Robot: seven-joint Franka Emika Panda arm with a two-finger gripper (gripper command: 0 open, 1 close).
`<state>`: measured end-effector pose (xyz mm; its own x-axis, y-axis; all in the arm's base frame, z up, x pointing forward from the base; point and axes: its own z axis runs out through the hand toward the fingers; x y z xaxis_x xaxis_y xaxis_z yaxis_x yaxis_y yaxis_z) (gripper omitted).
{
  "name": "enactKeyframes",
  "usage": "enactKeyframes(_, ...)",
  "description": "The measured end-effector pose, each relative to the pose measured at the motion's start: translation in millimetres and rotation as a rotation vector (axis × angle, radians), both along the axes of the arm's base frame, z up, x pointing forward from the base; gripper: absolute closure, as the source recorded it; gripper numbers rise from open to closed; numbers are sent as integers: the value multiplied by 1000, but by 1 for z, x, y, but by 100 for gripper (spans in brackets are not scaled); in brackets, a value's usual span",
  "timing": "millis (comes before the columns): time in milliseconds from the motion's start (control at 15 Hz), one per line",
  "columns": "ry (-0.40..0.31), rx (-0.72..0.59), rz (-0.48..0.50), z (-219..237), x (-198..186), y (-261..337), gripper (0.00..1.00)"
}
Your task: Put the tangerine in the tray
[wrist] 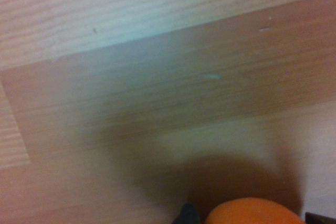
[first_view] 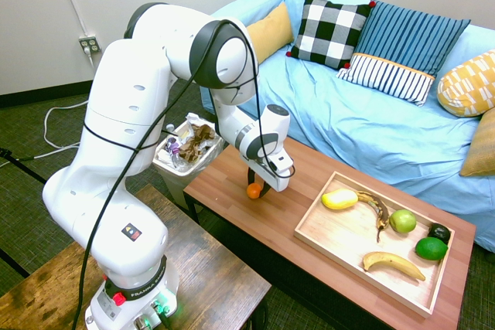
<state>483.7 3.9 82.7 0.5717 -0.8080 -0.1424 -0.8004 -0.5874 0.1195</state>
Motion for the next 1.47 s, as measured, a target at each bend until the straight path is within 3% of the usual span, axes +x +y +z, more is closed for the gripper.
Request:
enactKeyframes(200,-26,5,-5,15,4,-2,100)
enactKeyframes(400,-89,14,-32,62,16,-23,100)
enactKeyframes(600,-172,15,-114,122,26,-84,100)
enactKeyframes(800,-218,10,-227,152,26,-171,100)
enactKeyframes(1133,-226,7,-392,130,34,-285,100)
enactKeyframes(1467,-196,-18,-473,65,55,-336,100)
